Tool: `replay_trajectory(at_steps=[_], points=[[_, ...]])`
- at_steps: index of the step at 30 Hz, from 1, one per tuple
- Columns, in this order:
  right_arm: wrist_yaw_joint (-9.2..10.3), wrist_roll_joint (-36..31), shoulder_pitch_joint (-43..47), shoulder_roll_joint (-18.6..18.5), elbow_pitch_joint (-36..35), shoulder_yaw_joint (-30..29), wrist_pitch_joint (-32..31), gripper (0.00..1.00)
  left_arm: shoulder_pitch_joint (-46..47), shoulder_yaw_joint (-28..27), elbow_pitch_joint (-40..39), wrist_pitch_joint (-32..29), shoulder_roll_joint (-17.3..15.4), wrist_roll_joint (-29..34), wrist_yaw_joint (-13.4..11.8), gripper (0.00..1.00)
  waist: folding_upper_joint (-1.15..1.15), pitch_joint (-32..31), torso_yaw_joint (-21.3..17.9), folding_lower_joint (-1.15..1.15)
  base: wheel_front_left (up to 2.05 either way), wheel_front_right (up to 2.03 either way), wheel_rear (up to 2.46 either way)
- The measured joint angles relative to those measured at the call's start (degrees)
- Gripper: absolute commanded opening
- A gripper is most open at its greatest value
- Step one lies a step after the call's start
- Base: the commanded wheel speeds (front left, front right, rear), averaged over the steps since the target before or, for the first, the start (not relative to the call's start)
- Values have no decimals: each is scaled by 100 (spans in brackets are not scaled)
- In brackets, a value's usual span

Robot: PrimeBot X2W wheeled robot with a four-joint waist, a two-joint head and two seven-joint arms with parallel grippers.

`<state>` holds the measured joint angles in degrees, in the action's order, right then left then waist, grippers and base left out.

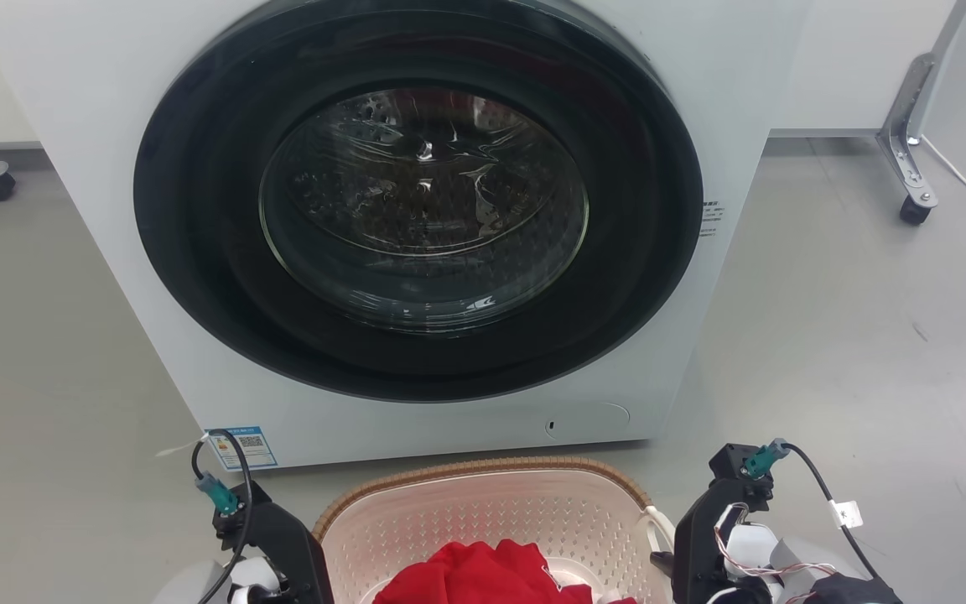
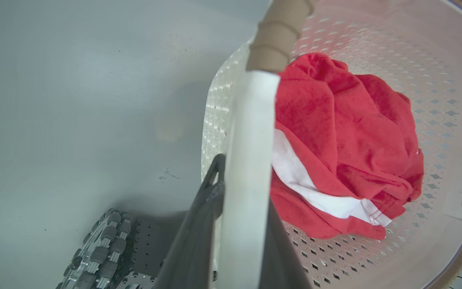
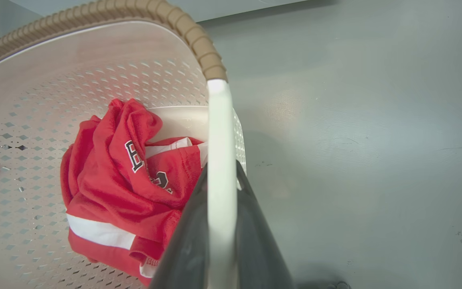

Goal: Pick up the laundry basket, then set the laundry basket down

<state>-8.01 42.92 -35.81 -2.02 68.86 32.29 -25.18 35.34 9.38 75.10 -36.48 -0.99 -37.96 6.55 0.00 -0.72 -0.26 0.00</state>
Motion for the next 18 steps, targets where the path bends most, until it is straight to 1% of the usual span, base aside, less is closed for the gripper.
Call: replay_trajectory(at_steps=[11,18], points=[[0,52,4,-2,-12,54,-3,0,-21,36,0,7,-5,-30,0,0,0,0,1,0,0,0,0],[0,75,4,-5,-45,83,55,0,-21,63,-1,140,-7,-30,0,0,0,8,8,1,0,0,0]])
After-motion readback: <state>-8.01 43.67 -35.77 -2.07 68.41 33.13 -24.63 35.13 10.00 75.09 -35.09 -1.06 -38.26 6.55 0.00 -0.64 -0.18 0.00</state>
